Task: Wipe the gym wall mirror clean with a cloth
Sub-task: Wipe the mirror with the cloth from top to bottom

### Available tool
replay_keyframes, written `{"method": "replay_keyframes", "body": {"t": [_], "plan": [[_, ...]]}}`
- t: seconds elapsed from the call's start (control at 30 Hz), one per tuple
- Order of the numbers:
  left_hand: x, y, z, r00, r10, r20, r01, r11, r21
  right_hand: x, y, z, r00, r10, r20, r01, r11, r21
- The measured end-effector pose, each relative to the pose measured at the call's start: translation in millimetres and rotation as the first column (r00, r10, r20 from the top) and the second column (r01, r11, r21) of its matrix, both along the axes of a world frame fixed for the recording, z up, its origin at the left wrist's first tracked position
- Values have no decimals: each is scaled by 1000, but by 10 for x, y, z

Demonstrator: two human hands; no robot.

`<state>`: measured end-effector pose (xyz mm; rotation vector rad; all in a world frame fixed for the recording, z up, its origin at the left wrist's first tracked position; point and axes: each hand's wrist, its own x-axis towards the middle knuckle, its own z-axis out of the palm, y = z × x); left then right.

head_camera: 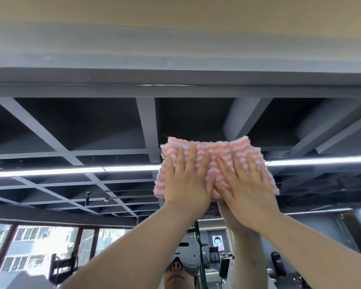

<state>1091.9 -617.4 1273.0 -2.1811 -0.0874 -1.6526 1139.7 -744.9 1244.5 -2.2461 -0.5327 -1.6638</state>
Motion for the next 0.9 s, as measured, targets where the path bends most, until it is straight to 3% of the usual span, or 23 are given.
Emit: {"method": "replay_keyframes", "body": {"t": [0.17, 0.4, 0.9], "plan": [[54, -85, -21, 999, 9, -32, -7, 998, 55, 34, -133, -35, 991, 38, -129, -27, 996, 89], [-122, 428, -35, 999, 9, 44, -9, 1000, 14, -198, 481, -12, 995, 98, -29, -98, 995, 10], [-1167, 2561, -395, 979, 83, 187, -48, 982, -184, -1176, 2508, -111, 966, 245, 79, -221, 946, -239]]}}
